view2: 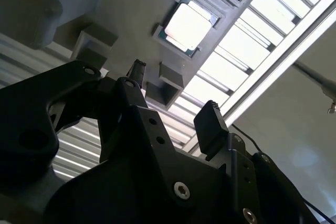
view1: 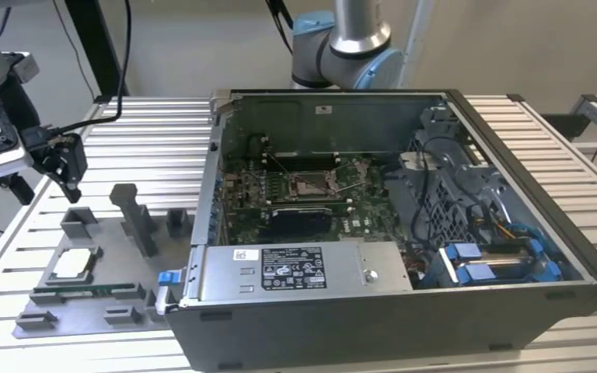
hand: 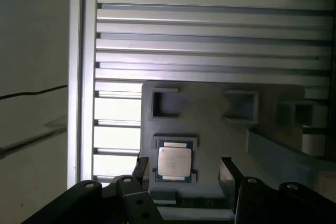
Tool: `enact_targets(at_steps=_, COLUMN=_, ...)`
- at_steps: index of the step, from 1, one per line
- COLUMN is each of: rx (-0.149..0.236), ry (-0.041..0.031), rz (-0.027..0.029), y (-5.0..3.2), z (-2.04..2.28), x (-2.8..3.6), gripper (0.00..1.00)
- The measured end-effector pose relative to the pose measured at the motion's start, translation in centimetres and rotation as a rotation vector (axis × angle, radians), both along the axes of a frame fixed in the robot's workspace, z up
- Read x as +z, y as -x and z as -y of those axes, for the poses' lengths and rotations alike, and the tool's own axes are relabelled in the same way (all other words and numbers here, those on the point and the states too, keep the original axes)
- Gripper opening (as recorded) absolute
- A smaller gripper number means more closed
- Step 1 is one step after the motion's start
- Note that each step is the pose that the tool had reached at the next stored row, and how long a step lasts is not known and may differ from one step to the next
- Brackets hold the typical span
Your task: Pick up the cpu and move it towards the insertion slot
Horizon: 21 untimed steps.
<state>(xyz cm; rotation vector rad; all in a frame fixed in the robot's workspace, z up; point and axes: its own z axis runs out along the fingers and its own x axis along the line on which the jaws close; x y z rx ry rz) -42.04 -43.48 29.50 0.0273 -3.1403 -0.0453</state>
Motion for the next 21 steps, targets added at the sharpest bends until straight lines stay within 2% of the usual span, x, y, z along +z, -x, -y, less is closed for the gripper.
enact_targets(at_steps=15, rx=0.000, ry=0.0000, rz=-0.0001, y=0.05, z=0.01, x=-0.96, gripper=1.00)
enact_targets(at_steps=21, rx=-0.001, ry=0.0001, rz=-0.0001, y=0.11, z=0.46, x=-1.88, gripper=1.00)
